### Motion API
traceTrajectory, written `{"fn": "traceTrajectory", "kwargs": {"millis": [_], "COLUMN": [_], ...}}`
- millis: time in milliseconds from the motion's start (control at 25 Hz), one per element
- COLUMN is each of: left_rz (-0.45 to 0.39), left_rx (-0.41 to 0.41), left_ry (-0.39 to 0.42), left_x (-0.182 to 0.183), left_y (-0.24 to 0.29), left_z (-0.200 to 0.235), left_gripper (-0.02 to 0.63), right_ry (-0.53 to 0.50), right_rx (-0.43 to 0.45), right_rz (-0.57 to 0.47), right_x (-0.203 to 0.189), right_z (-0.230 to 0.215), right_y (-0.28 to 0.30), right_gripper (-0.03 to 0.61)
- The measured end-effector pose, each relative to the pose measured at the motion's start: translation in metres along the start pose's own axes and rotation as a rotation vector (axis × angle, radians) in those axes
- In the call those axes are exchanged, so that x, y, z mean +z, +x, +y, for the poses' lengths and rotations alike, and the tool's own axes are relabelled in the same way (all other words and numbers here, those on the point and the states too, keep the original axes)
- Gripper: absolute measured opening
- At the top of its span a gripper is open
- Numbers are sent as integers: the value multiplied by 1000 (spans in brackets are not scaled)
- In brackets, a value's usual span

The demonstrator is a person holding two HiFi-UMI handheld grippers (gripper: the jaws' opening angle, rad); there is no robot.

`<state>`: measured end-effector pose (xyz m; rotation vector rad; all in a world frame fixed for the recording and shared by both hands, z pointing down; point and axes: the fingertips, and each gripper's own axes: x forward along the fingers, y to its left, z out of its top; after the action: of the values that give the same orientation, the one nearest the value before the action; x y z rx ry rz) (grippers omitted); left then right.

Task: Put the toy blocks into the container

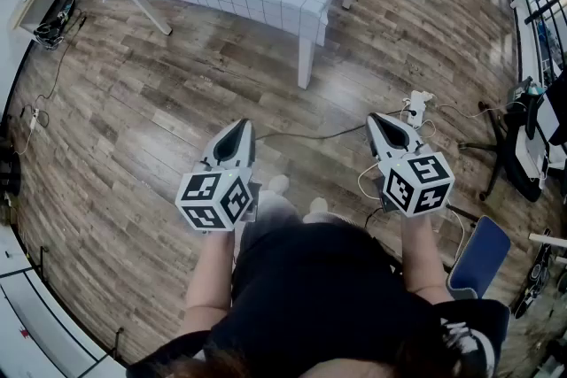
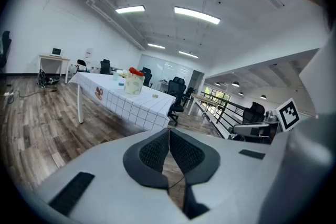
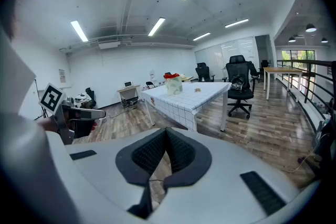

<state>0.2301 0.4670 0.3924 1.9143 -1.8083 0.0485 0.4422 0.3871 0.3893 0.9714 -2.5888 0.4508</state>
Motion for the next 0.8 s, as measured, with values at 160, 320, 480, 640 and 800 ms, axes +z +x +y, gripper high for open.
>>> {"fn": "traceTrajectory", "kwargs": {"millis": [160,320,480,640,800], "left_rz": [-8,-9,-24,-21,-19], "left_rx": [28,61,100,89,70], "left_ry": [7,25,27,33,8], "left_x": [-8,-15,-15,-16,-19], "left_y": [-9,-15,-22,-24,-25], "left_z": [-15,-22,-21,-27,-31], "left_gripper": [31,29,31,29,28], "right_ry": [-14,-25,-39,-13,-24], "right_rx": [34,55,75,95,119], "right_rz": [-2,-13,-10,-6,-2], "right_x": [-2,-5,-7,-12,-12], "right_z": [-2,0,1,0,5], "right_y": [-7,-11,-10,-8,-5], "right_gripper": [15,15,15,15,15]}}
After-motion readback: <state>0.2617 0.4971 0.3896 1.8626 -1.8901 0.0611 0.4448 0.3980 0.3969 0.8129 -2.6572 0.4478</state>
